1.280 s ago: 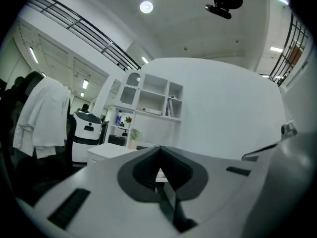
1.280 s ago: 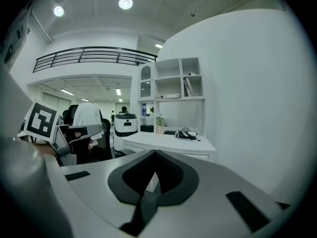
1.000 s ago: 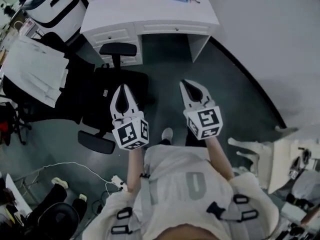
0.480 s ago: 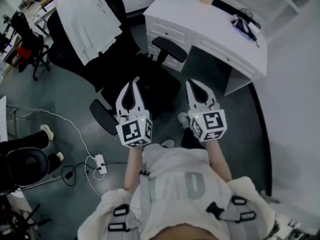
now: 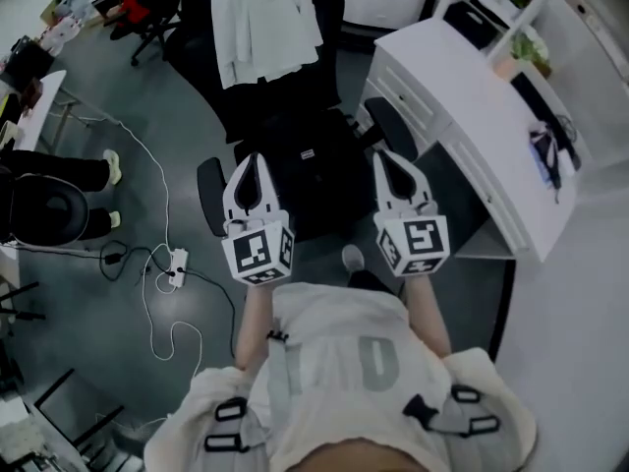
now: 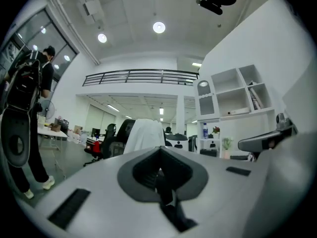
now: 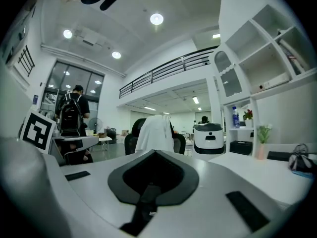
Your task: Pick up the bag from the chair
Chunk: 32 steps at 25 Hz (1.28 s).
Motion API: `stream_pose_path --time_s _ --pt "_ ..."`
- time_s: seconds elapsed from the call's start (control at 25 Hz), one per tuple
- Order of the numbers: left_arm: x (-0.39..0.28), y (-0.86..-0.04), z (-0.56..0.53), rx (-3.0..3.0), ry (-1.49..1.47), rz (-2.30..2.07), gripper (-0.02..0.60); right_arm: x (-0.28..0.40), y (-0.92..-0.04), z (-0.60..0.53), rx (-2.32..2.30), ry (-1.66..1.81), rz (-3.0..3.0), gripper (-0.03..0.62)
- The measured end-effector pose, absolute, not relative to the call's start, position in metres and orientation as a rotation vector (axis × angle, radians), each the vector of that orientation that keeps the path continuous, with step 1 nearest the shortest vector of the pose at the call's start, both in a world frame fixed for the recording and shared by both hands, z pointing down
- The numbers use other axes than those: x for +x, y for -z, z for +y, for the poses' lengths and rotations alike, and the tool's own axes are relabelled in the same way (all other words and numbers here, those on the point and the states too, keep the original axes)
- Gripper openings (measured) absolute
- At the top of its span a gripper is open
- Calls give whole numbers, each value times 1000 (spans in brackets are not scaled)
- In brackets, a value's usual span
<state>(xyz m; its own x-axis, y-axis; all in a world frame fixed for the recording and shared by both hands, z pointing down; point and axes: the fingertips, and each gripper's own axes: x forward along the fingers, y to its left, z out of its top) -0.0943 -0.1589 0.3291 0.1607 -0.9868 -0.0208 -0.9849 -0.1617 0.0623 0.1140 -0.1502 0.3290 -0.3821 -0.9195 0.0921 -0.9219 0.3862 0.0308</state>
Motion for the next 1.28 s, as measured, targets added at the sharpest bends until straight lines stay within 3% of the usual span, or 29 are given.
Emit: stream_pose_path --time_s 0.6,1.28 --pt "-43 -315 -128 2058 68 -2351 5 166 -329 -196 1348 -17 -2736 5" --pt "-49 -311 -137 2070 46 -2366 6 146 -329 -203 1336 -81 -2784 5"
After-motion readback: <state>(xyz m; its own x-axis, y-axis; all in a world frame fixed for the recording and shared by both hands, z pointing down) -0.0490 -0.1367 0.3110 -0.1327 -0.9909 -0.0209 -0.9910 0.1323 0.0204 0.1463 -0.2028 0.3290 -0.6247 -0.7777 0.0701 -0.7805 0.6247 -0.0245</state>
